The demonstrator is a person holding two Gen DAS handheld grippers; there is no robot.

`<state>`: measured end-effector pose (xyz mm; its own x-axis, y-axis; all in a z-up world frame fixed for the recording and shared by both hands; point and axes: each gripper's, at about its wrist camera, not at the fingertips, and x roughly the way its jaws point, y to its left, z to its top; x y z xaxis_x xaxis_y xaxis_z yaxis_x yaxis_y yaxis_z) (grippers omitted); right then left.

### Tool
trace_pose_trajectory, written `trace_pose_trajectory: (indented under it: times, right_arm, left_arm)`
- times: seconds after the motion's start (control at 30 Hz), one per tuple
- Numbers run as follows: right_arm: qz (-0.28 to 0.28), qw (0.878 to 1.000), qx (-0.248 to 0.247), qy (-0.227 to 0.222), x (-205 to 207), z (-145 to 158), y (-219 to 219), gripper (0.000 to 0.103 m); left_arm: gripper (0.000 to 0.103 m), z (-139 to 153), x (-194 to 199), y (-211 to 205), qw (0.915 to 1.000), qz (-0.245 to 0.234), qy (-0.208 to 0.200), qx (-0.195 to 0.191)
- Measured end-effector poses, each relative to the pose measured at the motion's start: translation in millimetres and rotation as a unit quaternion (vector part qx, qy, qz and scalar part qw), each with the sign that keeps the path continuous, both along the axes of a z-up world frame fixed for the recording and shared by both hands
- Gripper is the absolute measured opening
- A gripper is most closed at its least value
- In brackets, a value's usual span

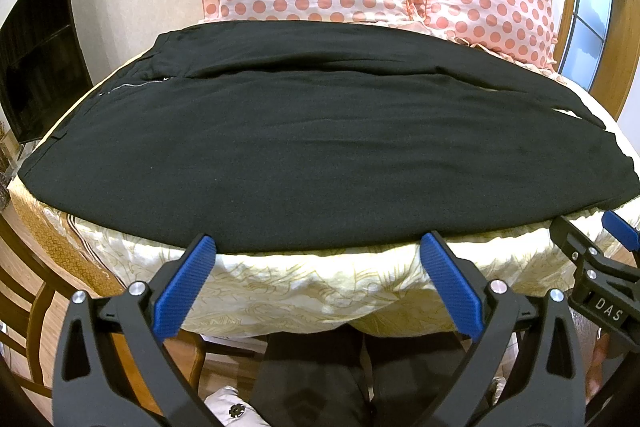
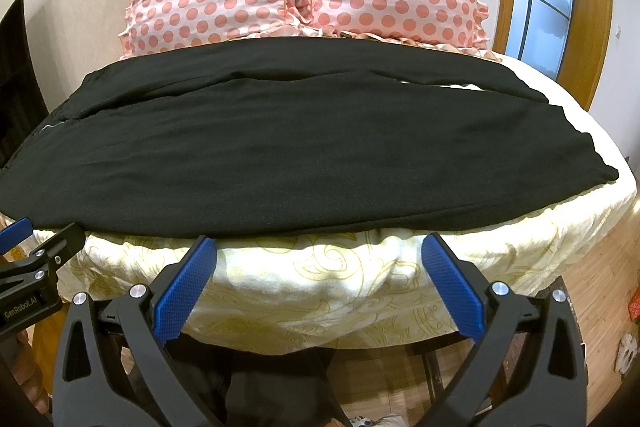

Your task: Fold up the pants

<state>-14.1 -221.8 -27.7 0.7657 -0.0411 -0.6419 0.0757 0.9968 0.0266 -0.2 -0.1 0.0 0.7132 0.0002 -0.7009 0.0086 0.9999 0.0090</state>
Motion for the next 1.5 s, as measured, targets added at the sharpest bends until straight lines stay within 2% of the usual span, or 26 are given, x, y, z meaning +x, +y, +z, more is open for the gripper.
trace_pose_trajectory:
  times: [0.27, 0.47, 0.6, 0.77, 1.0, 1.2, 1.4, 1.5]
  right_arm:
    - [0.002, 1.0, 0.0, -0.003, -1, 0, 0, 0.102]
    - [0.024, 1.0, 0.007, -0.001, -8, 5, -5, 0.102]
    - [0.037, 0.999, 0.006, -0.035, -24, 26, -20, 0.102]
    - [-0.006, 0.998, -0.003, -0.067, -20, 65, -63, 0.102]
    - [-0.075, 0.996, -0.016, -0.037, 56, 89, -141, 0.102]
    - [-0.129, 0.992, 0.015, 0.009, 142, 91, -203, 0.102]
    - [-0.19, 0.981, 0.025, 0.036, 230, 86, -258, 0.102]
    - [-0.237, 0.969, 0.032, 0.069, 272, 70, -289, 0.094]
  left_arm:
    - [0.101, -1, -1, 1, 1.0, -0.005, 0.003, 0.001]
    - [0.101, 3, -6, 1, 0.9999, -0.011, 0.003, 0.008]
    - [0.101, 20, -18, -5, 0.9986, -0.017, -0.028, 0.042]
    - [0.101, 48, -14, -11, 0.9973, -0.032, -0.044, 0.049]
    - [0.101, 72, 40, -12, 0.9973, 0.001, -0.057, 0.045]
    - [0.101, 73, 86, -19, 0.998, 0.012, -0.049, 0.039]
    - [0.101, 65, 130, -33, 0.9981, 0.015, -0.031, 0.051]
    - [0.101, 63, 148, -36, 0.9978, 0.019, -0.025, 0.058]
